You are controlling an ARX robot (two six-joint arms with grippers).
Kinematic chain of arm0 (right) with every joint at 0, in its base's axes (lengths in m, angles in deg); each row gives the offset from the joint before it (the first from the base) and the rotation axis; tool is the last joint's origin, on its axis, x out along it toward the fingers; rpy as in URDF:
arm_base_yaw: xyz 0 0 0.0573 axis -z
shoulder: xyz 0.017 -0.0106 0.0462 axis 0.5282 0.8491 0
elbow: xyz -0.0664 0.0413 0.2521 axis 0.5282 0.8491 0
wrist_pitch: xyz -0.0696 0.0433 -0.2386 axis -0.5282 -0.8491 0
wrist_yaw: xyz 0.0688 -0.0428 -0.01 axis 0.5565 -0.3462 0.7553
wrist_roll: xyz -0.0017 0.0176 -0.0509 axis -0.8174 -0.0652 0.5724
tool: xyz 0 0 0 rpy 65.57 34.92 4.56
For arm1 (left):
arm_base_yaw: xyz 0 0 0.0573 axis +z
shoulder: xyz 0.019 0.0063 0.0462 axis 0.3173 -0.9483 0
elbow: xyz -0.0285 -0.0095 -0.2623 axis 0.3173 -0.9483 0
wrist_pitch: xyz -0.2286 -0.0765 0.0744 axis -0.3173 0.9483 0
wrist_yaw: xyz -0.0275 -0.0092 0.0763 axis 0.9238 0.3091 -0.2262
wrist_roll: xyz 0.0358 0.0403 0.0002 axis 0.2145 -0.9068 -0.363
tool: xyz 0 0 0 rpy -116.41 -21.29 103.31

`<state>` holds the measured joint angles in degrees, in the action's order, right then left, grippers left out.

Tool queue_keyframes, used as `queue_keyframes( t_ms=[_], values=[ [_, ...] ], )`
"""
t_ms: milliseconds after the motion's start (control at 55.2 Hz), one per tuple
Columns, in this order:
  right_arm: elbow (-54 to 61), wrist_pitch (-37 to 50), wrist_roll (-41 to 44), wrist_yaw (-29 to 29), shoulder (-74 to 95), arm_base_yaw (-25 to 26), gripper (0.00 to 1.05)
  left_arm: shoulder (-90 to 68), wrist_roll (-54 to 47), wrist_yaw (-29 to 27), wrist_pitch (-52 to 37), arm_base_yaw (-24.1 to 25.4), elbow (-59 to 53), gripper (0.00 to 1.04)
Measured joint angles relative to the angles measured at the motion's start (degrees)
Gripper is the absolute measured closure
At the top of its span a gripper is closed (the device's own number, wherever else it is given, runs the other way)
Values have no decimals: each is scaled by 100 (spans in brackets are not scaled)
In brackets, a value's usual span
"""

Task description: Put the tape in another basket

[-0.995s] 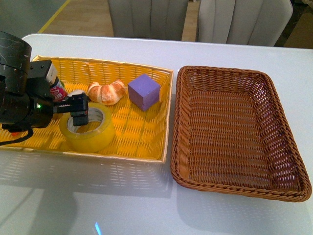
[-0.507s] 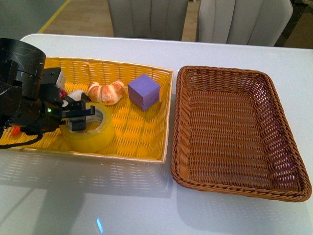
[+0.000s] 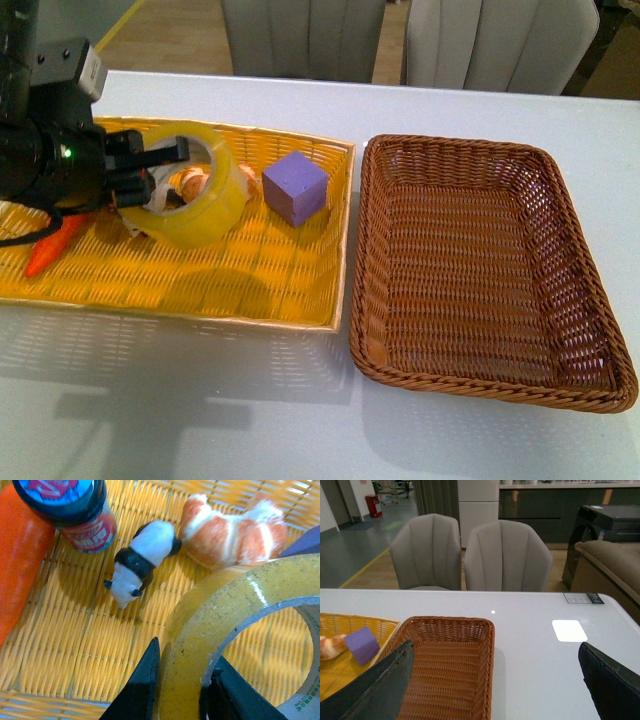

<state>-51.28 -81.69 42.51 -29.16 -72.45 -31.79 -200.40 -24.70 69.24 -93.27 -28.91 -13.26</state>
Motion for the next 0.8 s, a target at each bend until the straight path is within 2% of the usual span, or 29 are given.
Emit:
queue_keyframes(
  t_ms=[290, 597, 796],
  values=[
    [0, 0, 0, 0, 0, 0, 9, 240, 9, -116, 557, -863, 501, 89],
    [0, 0, -2, 0, 0, 0, 9, -597, 136, -269, 1228, -1753, 1853, 89],
    [0, 0, -2, 0, 0, 0, 9, -1193, 190, -271, 1587, -2116, 2645, 89]
  ],
)
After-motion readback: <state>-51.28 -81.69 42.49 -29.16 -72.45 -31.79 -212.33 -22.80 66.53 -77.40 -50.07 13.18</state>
